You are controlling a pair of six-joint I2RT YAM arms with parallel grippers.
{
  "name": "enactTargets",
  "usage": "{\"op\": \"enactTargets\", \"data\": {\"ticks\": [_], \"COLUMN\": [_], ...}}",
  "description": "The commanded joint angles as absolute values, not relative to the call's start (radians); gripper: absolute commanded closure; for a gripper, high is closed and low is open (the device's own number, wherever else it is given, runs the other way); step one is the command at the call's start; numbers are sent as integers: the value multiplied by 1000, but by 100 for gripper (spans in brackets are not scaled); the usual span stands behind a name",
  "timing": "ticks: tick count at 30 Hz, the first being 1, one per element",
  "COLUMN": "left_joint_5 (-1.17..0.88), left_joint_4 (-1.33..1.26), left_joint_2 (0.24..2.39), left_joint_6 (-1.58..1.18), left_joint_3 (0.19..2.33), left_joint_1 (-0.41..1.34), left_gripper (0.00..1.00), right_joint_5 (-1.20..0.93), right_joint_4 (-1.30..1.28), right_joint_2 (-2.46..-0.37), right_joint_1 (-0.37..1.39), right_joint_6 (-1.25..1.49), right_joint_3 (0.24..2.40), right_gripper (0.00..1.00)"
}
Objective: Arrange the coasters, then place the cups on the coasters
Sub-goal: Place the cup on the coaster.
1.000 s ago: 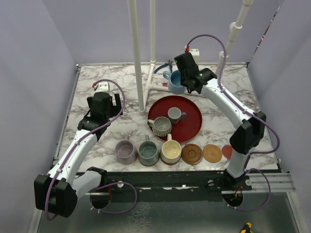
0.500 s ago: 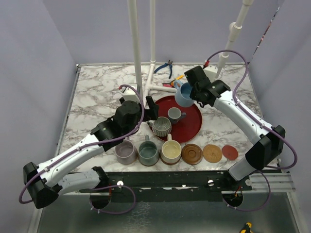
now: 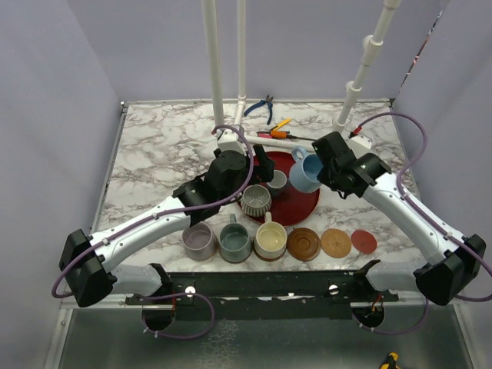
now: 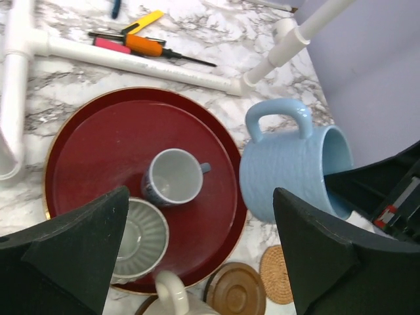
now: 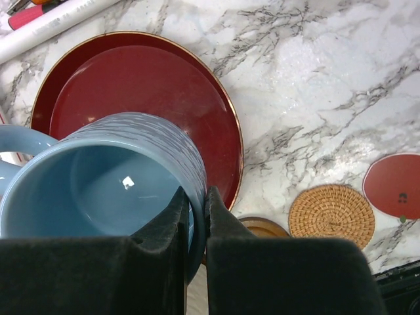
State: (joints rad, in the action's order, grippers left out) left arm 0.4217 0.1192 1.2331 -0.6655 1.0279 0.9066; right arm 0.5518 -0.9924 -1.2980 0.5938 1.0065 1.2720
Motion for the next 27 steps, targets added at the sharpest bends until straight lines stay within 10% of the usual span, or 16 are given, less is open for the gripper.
{"op": "enactTargets", "data": {"ticks": [1,18,27], "left_joint_5": [352,464,531], "left_joint_4": [47,86,131], "left_joint_2": [1303,1618,1701], "left_joint_6": [-716,-681,-649], "left_joint_3": [1113,1311,1378], "left_joint_1": [937,1027,1033], "left_gripper": [9,11,38], "right_joint_5": [570,557,568], "right_joint_4": [-948,-887,-850], "right_joint_2": [-1238,-1212,-1212], "right_joint_1": [594,602,622], "right_joint_6": [1122,1106,1087], "right_joint_3": [1243,1202,1184], "right_gripper": [100,100,100]}}
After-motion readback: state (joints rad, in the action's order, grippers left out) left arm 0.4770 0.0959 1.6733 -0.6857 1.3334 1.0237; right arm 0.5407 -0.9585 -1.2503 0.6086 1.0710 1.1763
